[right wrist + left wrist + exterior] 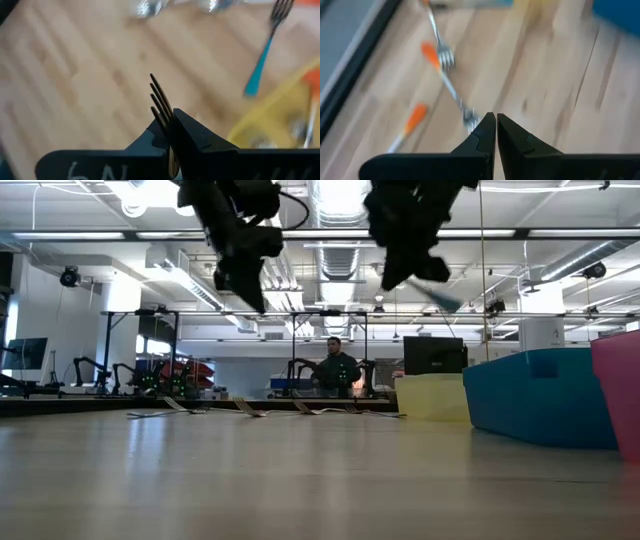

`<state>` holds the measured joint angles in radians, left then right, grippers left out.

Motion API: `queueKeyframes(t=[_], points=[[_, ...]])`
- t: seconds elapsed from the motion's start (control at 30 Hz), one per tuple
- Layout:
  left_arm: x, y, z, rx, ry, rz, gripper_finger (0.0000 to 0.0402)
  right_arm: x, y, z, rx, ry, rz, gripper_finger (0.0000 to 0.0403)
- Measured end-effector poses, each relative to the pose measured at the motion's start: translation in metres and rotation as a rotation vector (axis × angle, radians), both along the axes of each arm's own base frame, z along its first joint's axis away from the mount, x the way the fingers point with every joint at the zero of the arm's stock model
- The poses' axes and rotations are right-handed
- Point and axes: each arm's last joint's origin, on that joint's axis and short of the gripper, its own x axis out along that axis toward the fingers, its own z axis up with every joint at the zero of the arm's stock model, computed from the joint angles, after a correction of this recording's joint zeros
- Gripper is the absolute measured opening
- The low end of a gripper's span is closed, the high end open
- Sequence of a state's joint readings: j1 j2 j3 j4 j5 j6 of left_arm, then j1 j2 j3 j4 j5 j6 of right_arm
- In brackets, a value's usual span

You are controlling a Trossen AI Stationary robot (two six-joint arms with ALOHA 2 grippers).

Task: Sort silverware by color (type)
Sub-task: Put the blue fork into the pink bin

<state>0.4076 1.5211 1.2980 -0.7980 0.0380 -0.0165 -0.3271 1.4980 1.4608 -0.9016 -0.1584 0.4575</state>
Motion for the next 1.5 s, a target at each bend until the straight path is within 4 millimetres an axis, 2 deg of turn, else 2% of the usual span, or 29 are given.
queueKeyframes(t=[0.17, 0.27, 0.37, 0.57, 0.73, 0.87, 1.0, 1.1, 1.3, 1.5], points=[[-0.011, -0.005, -0.008, -0.021, 0.144, -0.065, 0.0, -0.022, 0.047, 0.023, 0.082, 0.063, 0.034, 0.0008], [-0.013, -0.006, -0.011, -0.011, 0.171, -0.107, 0.0, -0.033, 0.083, 0.029, 0.132, 0.094, 0.067, 0.0008], [-0.012, -0.005, -0.014, 0.01, 0.161, -0.133, 0.0, -0.037, 0.126, 0.026, 0.167, 0.118, 0.147, 0.0008], [-0.011, -0.004, -0.024, 0.004, 0.14, -0.104, 0.0, -0.045, 0.209, 0.011, 0.132, 0.203, 0.444, 0.0008], [-0.011, -0.007, -0.027, -0.057, 0.137, -0.018, 0.0, -0.053, 0.256, -0.008, 0.074, 0.268, 0.651, 0.0008], [-0.009, -0.013, -0.027, -0.097, 0.126, 0.019, 0.0, -0.052, 0.275, -0.023, 0.076, 0.333, 0.653, 0.0008], [-0.007, -0.021, -0.027, -0.192, 0.103, -0.016, 0.0, -0.047, 0.287, -0.042, 0.132, 0.434, 0.465, 0.0009], [-0.005, -0.028, -0.027, -0.233, 0.094, -0.029, 0.0, -0.048, 0.296, -0.05, 0.148, 0.469, 0.432, 0.0019], [-0.006, -0.041, -0.029, -0.271, 0.152, -0.025, 0.0, -0.058, 0.309, -0.048, 0.125, 0.453, 0.556, 0.0069], [-0.023, -0.053, -0.039, -0.241, 0.365, -0.091, 0.0, -0.063, 0.307, -0.041, 0.168, 0.454, 0.44, 0.0114]])
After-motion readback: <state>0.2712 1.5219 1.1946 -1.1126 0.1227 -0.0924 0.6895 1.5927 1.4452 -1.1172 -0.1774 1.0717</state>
